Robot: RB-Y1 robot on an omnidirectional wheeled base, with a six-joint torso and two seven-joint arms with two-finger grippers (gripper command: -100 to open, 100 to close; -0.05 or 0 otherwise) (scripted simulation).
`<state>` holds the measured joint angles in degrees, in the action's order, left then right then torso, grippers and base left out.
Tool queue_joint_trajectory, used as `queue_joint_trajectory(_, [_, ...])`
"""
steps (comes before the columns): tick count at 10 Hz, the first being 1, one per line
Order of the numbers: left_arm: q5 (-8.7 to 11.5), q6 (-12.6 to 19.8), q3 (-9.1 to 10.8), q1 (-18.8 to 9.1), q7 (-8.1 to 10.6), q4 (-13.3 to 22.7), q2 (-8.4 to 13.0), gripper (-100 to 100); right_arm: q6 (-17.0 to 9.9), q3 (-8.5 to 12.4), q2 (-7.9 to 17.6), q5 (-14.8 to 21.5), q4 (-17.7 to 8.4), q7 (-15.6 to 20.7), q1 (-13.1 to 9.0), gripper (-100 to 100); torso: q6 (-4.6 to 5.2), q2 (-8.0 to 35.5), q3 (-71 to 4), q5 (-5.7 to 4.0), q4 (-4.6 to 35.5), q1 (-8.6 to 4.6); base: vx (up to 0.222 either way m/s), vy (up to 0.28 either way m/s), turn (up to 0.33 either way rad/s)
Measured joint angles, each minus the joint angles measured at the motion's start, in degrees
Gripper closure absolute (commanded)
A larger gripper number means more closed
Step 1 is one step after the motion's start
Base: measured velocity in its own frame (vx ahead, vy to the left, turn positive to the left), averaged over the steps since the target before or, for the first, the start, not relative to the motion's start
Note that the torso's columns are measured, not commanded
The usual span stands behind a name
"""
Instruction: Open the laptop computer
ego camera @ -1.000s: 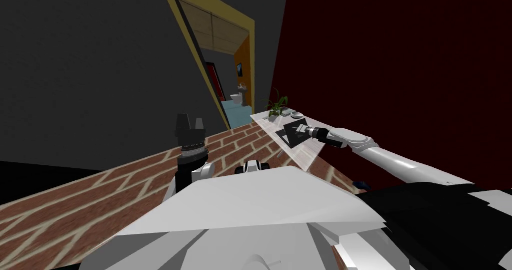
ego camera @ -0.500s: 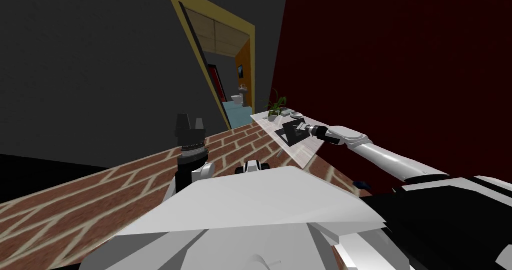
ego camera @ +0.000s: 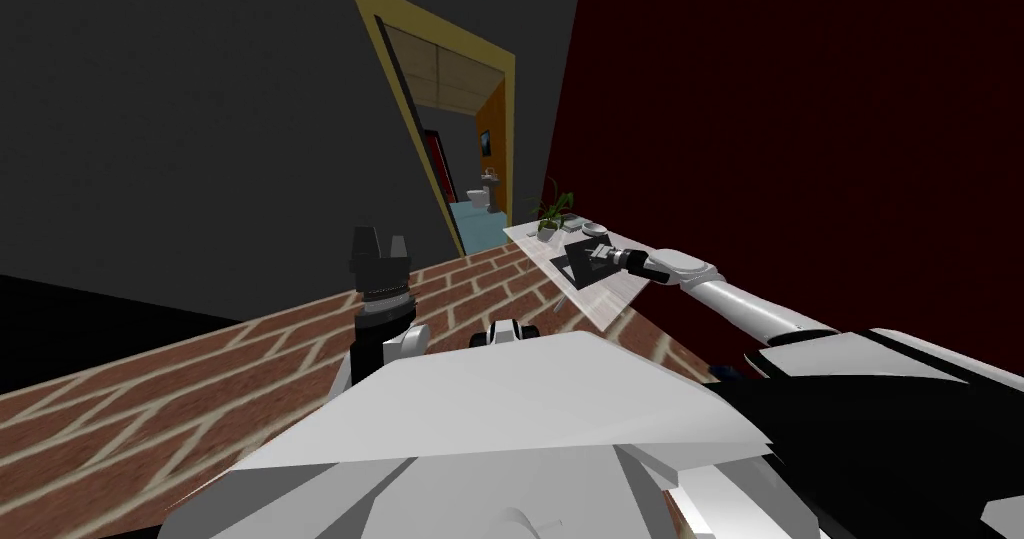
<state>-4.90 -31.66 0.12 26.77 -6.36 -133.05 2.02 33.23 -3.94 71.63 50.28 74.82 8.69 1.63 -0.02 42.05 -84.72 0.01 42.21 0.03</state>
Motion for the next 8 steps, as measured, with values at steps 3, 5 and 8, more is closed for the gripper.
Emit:
queue_joint_trajectory(3, [0.0, 0.0, 0.0, 0.0, 0.0, 0.0, 0.0, 0, 1.8, -4.7, -1.9, 2.7, -4.5, -1.7, -5.0, 100, 0.07, 0.3, 0.2, -0.02, 0.1, -0.05, -0.07, -0.011, 0.021])
queue_joint_trajectory(5, [0.0, 0.0, 0.0, 0.0, 0.0, 0.0, 0.0, 0, 2.3, -5.5, -2.5, 2.8, -8.6, -1.0, -8.7, 100, 0.01, 0.1, 0.0, 0.01, 0.0, 0.0, -0.003, 0.001, 0.002])
queue_joint_trajectory(8, [0.0, 0.0, 0.0, 0.0, 0.0, 0.0, 0.0, 0, 4.0, -9.7, -4.1, 5.3, -13.5, -2.7, -15.0, 100, -0.03, 0.5, 0.3, -0.12, 0.1, -0.05, -0.103, -0.008, 0.106])
